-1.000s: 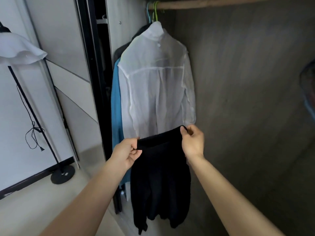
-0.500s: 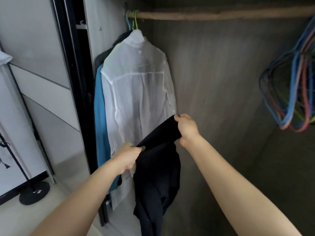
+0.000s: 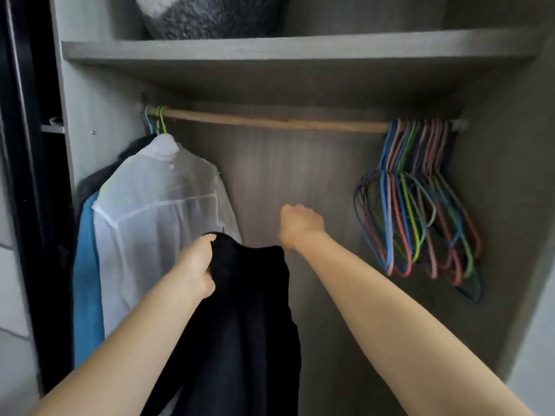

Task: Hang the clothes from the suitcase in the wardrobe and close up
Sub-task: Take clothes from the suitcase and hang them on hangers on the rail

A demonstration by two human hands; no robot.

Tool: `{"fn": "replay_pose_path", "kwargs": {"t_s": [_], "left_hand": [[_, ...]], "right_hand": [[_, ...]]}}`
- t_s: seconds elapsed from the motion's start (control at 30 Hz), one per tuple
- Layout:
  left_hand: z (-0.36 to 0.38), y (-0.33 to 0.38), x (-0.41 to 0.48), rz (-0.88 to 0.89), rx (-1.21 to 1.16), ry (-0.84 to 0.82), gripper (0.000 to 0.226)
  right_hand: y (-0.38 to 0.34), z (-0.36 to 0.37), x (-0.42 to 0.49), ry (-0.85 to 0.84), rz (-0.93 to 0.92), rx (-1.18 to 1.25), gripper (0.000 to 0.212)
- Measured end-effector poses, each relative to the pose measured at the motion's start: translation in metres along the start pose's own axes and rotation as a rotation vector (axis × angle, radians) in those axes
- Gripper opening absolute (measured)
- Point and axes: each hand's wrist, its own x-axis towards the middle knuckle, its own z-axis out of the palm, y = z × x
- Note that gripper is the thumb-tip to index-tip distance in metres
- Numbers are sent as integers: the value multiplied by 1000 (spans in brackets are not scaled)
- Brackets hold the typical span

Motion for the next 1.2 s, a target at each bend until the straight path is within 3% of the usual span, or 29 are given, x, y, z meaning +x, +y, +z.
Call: {"fn": "replay_pose_path", "kwargs": {"t_s": [0.07, 0.13, 0.3, 0.43, 0.53, 0.67, 0.77, 1.2], "left_hand": [[12, 10, 6, 19, 34, 18, 30], [22, 17, 8, 34, 56, -2, 28], [23, 16, 13, 24, 68, -11, 39], [8, 14, 22, -7, 85, -16, 44], [1, 12, 27, -10, 88, -14, 45], [0, 9, 28, -5, 79, -28, 46], [0, 10, 28, 7, 83, -24, 46], [-23, 1, 33, 7, 110, 60, 42]], "right_hand": [[14, -37, 13, 162, 34, -103, 34], [37, -65, 23, 256, 99, -221, 36], [87, -79, 31, 214, 273, -464, 37], [102, -73, 34, 194, 344, -468, 32], [104, -77, 37, 222, 368, -371, 34], [97, -91, 46, 299, 462, 110, 36], [86, -97, 54, 383, 459, 337, 38], [80, -50, 57, 311, 487, 519, 33]]}}
